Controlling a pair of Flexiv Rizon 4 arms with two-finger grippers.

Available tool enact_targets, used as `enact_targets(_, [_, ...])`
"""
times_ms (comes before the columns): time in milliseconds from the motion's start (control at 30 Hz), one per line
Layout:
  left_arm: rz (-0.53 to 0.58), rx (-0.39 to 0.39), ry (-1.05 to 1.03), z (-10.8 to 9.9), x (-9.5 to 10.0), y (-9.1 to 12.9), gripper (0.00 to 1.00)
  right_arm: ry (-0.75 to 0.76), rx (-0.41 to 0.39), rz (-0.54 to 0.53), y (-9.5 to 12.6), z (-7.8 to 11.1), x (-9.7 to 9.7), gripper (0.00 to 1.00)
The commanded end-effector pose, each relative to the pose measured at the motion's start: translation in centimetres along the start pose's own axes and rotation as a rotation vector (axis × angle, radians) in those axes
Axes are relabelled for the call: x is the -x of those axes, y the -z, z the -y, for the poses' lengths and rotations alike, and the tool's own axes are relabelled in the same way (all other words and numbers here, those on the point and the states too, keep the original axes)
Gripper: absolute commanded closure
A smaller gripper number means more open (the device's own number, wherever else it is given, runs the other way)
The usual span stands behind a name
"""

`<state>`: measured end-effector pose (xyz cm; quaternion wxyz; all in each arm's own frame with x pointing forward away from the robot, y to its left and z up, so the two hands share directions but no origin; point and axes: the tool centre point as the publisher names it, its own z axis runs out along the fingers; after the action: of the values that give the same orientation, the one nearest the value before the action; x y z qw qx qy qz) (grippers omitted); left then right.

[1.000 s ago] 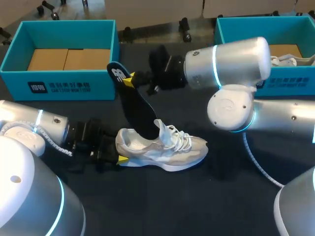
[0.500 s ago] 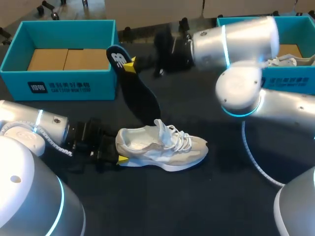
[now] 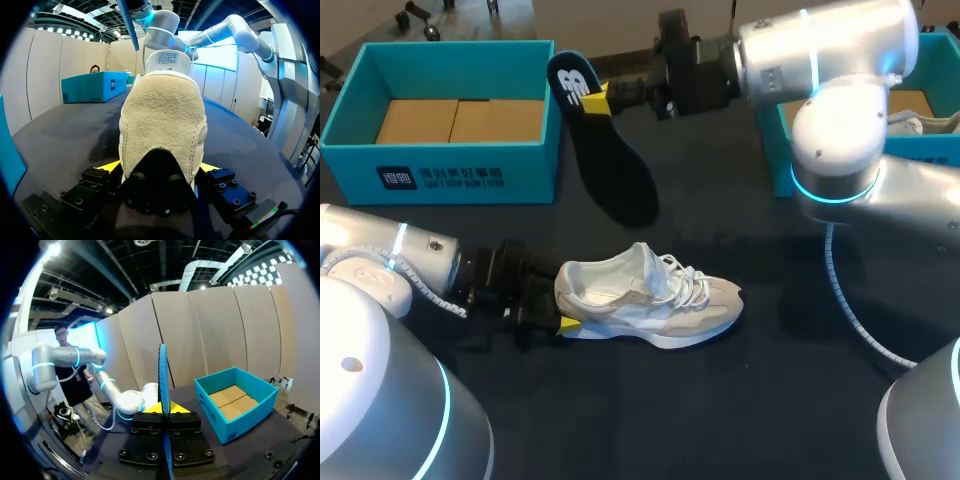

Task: Take the shoe out of the shoebox, open the shoe tongue, remove and reinsert the insole, then place the shoe into the shoebox

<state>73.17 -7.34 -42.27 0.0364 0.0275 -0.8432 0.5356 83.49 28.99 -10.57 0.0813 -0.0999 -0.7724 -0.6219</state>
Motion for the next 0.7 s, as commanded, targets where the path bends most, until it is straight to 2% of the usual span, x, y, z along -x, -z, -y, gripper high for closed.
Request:
enact_targets(33, [-0.002, 0.003, 0.001, -0.1, 0.1, 0.0, 1.0, -0.035, 0.011, -0.064, 1.0, -0.5, -0.4, 1.0])
enact_targets(167, [-0.002, 0.003, 0.001, -0.1, 0.1, 0.0, 1.0, -0.075, 0.035, -0.155, 1.4, -1.0, -1.4, 1.0])
enact_targets(233, [-0.002, 0.003, 0.001, -0.1, 0.1, 0.0, 1.0, -0.06, -0.015, -0.182, 1.6, -1.1, -1.7, 1.0])
enact_targets(700, [-0.002, 0.003, 0.001, -0.1, 0.1, 0.0, 1.0, -0.06, -0.015, -0.182, 1.6, -1.1, -1.7, 1.0])
